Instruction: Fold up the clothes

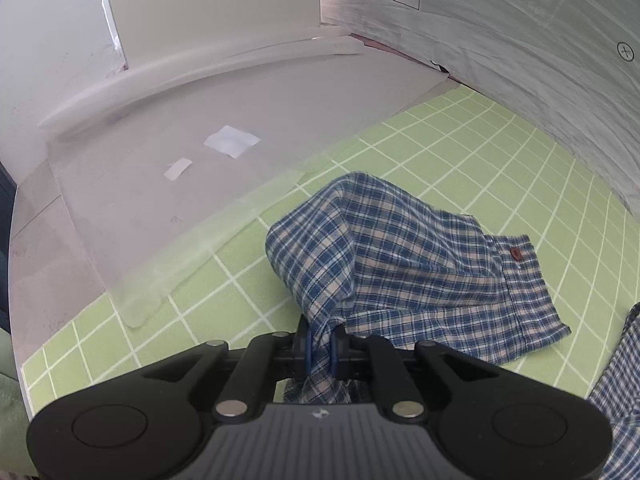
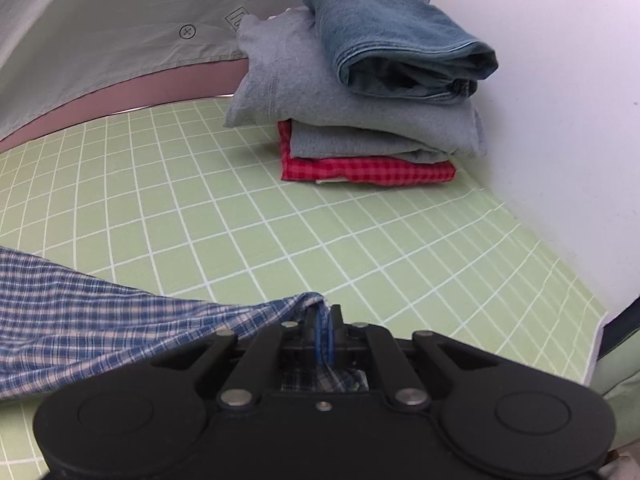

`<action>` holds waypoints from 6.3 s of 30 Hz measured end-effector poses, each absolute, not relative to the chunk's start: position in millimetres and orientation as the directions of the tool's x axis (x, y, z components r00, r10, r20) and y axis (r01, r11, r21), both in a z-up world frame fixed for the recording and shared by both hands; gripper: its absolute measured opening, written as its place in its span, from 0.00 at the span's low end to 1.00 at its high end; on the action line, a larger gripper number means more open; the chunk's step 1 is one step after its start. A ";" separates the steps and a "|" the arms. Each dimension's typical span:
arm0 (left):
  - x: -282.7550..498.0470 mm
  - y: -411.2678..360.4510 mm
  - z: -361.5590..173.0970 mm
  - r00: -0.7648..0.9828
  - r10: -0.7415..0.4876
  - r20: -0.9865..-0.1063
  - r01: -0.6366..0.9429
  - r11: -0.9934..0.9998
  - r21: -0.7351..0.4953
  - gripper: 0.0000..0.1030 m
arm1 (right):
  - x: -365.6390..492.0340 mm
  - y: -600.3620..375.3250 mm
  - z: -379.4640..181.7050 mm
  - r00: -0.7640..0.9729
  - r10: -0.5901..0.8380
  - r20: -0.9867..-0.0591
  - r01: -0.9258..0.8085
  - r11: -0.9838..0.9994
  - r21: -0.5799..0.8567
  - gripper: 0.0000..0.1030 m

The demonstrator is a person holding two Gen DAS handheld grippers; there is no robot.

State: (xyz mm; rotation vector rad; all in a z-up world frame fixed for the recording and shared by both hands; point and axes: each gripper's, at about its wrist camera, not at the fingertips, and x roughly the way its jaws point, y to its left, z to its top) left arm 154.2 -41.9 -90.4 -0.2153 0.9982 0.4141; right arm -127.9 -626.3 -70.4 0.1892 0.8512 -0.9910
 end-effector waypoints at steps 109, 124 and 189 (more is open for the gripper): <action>69.6 -227.6 -64.7 0.531 -0.029 -0.847 0.060 0.998 0.004 0.89 | -81.7 -501.3 -101.6 0.504 -0.370 -0.780 0.501 0.861 -0.085 0.99; -12.3 -293.4 -78.1 0.460 -0.107 -0.881 0.247 0.969 0.012 0.89 | -167.0 -498.6 -97.8 0.486 -0.355 -0.798 0.441 0.889 -0.127 0.99; 16.4 -93.6 -95.8 0.408 -0.129 -0.904 -0.008 0.989 -0.145 0.24 | -164.4 -500.8 -88.7 0.438 -0.383 -0.813 0.699 0.714 0.040 0.36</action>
